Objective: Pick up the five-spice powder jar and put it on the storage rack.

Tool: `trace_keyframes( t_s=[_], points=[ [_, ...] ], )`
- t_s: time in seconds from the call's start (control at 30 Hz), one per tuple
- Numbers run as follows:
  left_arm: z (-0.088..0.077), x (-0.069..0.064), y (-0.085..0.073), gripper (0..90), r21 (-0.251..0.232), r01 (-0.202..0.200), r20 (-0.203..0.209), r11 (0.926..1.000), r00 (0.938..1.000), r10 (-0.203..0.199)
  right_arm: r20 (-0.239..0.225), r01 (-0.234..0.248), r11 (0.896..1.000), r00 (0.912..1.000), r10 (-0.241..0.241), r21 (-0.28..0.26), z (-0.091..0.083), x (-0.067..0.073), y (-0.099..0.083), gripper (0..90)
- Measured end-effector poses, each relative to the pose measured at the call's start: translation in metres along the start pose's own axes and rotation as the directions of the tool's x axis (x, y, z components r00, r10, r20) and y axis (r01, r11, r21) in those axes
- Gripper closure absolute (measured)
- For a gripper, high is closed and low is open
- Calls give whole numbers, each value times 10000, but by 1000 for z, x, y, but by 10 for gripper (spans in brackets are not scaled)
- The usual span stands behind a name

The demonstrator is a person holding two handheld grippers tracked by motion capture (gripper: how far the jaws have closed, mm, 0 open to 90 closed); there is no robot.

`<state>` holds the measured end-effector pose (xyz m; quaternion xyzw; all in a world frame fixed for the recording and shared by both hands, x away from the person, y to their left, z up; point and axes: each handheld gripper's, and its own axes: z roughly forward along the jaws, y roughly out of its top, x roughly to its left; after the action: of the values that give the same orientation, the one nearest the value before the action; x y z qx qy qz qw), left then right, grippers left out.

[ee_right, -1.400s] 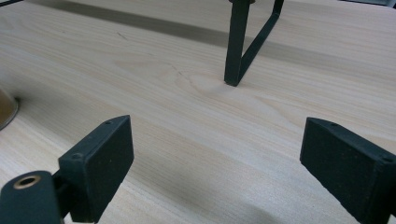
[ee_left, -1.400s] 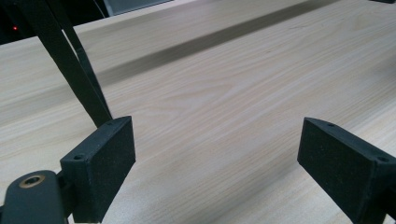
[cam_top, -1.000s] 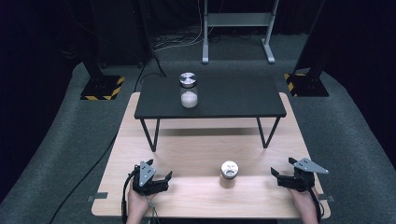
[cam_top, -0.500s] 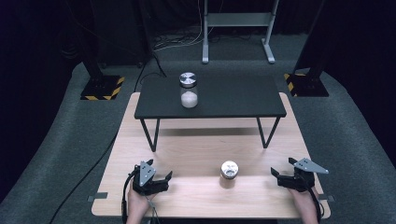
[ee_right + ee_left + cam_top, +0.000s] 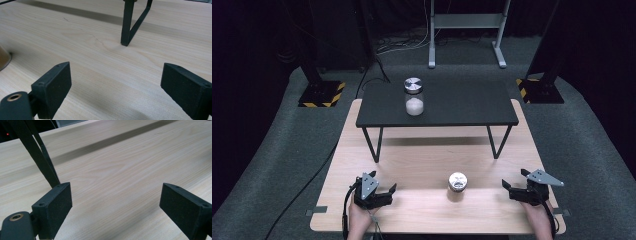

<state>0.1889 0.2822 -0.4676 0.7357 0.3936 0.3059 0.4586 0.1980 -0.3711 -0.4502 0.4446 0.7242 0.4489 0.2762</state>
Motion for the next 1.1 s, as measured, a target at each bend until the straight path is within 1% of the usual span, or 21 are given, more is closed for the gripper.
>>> trace_keyframes(
  t_s=[0.17,0.27,0.4,0.5,0.57,0.67,0.73,0.87,0.93,1.0,1.1],
  points=[
    [0,-1,0,105,9,-26,-9,10000,10000,26,7,56,10000,10000,-56,0,0,1,0,83],
    [0,-1,0,105,18,-35,-16,10000,10000,35,-92,18,10000,10000,-19,-87,0,0,-1,72],
    [0,-1,0,105,24,-45,-15,10000,10000,45,-500,128,9986,9986,-153,-508,-1,-3,-6,68],
    [0,-1,1,105,47,-56,4,10000,10000,56,-709,180,9970,9972,-234,-757,-3,-1,-8,66],
    [0,0,1,104,47,-49,5,10000,10000,49,-1009,-29,9947,9949,-75,-1023,-3,-2,-11,63],
    [1,0,1,104,71,-27,12,10000,10000,27,-1391,-225,9899,9903,29,-1398,-3,-3,-14,36],
    [1,0,1,105,84,-31,25,10000,10000,31,-1751,-415,9860,9845,128,-1616,-2,-5,-17,18],
    [1,0,2,105,105,-67,18,9999,10000,67,-2553,-691,9743,9668,124,-2146,3,-8,-22,0],
    [1,0,2,104,105,-72,21,9999,10000,72,-2918,-695,9697,9565,-19,-2341,5,-7,-22,0],
    [1,0,2,104,110,-78,34,9999,10000,77,-3139,-636,9668,9493,-179,-2474,7,-5,-21,0],
    [1,0,2,104,109,-48,44,9999,10000,47,-3428,-491,9662,9385,-421,-2531,11,-1,-18,0]
  ],
)
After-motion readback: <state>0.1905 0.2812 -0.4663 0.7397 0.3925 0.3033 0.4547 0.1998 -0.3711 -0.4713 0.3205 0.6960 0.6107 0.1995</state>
